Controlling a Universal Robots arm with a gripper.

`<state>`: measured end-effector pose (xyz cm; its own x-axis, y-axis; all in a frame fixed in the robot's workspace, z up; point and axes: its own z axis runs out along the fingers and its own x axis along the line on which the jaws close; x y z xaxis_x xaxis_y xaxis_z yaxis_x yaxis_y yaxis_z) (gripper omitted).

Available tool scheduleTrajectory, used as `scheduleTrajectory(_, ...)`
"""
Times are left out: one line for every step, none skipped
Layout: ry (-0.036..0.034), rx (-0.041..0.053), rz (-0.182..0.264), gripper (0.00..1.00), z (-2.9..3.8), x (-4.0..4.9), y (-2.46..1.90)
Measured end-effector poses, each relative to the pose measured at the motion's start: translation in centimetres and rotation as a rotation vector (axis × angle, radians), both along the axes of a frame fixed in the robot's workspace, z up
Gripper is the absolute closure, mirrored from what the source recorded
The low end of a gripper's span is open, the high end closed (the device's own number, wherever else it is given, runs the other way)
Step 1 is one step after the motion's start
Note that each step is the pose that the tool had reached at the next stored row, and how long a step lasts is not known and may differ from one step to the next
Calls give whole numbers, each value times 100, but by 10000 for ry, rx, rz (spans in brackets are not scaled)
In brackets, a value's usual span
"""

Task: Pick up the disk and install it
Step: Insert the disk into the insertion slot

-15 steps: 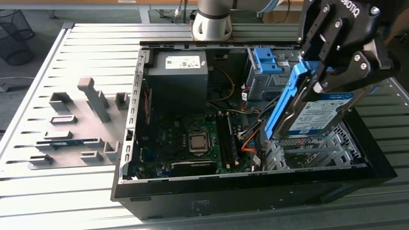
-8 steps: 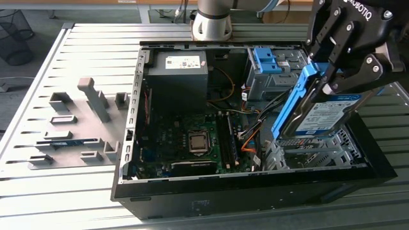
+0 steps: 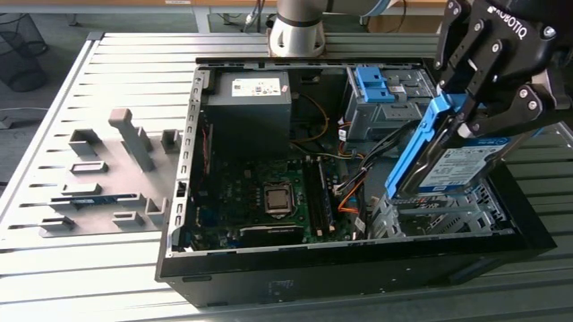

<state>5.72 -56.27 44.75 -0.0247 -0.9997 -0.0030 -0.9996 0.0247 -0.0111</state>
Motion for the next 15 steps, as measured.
scheduleTrajectory(0,-1,-1,63,-7,9,-4)
scheduleTrajectory(0,-1,-1,63,-14,20,-10)
scheduleTrajectory(0,1,0,63,-22,31,-15)
scheduleTrajectory(0,1,0,63,-29,41,-17)
scheduleTrajectory(0,1,0,63,-35,49,-19)
scheduleTrajectory(0,0,0,63,-42,58,-21)
scheduleTrajectory(0,1,0,63,-48,65,-22)
scheduleTrajectory(0,0,0,63,-54,70,-23)
scheduleTrajectory(0,0,0,63,-61,75,-24)
scheduleTrajectory(0,0,0,63,-68,79,-26)
scheduleTrajectory(0,0,0,63,-77,82,-28)
scheduleTrajectory(0,0,-1,63,-84,82,-32)
scheduleTrajectory(0,0,-3,63,-92,81,-36)
scheduleTrajectory(0,0,-3,63,-100,82,-40)
scheduleTrajectory(0,-1,-5,63,-107,82,-44)
